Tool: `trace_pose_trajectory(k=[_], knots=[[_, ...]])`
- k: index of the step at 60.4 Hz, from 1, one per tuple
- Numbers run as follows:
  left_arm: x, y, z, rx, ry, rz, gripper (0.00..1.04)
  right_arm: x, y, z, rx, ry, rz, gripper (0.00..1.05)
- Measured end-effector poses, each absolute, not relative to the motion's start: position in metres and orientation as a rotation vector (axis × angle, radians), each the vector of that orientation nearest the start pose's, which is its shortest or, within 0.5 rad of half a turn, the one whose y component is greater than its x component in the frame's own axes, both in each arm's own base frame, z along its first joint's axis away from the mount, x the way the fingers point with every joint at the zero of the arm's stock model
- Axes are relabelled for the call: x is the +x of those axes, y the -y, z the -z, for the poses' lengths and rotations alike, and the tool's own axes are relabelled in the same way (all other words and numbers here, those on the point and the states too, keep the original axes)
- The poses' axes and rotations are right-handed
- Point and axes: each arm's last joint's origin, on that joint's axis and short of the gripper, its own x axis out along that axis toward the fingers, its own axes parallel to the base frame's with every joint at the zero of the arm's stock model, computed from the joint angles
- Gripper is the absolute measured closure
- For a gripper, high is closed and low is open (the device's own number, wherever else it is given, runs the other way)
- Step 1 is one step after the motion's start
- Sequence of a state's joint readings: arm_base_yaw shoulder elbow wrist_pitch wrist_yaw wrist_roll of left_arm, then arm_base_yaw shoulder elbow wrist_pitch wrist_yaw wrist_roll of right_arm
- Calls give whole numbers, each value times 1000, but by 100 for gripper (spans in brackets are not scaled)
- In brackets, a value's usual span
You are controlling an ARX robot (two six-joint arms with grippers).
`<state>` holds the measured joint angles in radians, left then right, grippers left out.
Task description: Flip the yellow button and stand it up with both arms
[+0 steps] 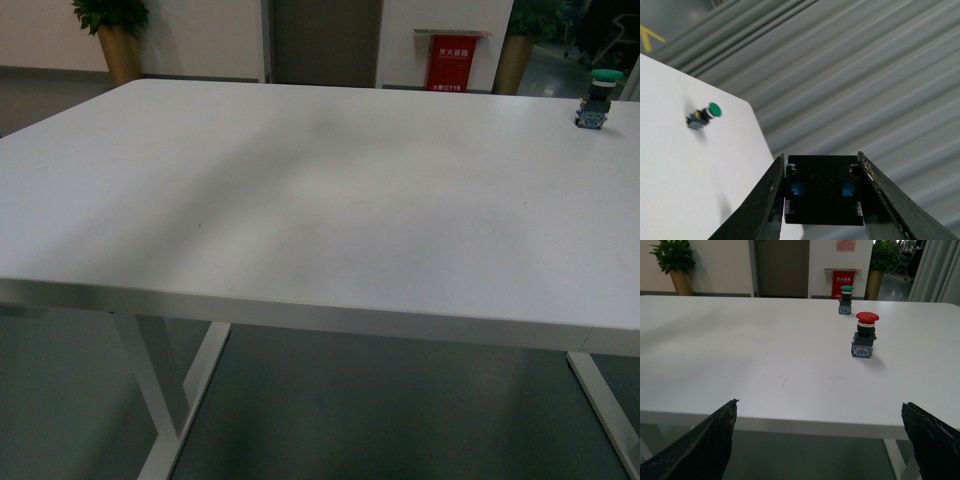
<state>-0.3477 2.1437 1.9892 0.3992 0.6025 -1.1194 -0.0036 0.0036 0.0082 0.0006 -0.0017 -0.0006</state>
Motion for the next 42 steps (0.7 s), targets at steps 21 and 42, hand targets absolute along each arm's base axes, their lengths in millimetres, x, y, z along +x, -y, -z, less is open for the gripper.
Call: trace_pose_trajectory(k=[21,42], knots=[[481,227,-320,-1214,-509,1070,69,97,0,-166,-1,5,2,7],[484,229,-320,-1244,-494,1111,69,121,4,-216,122,-206,-76,7]])
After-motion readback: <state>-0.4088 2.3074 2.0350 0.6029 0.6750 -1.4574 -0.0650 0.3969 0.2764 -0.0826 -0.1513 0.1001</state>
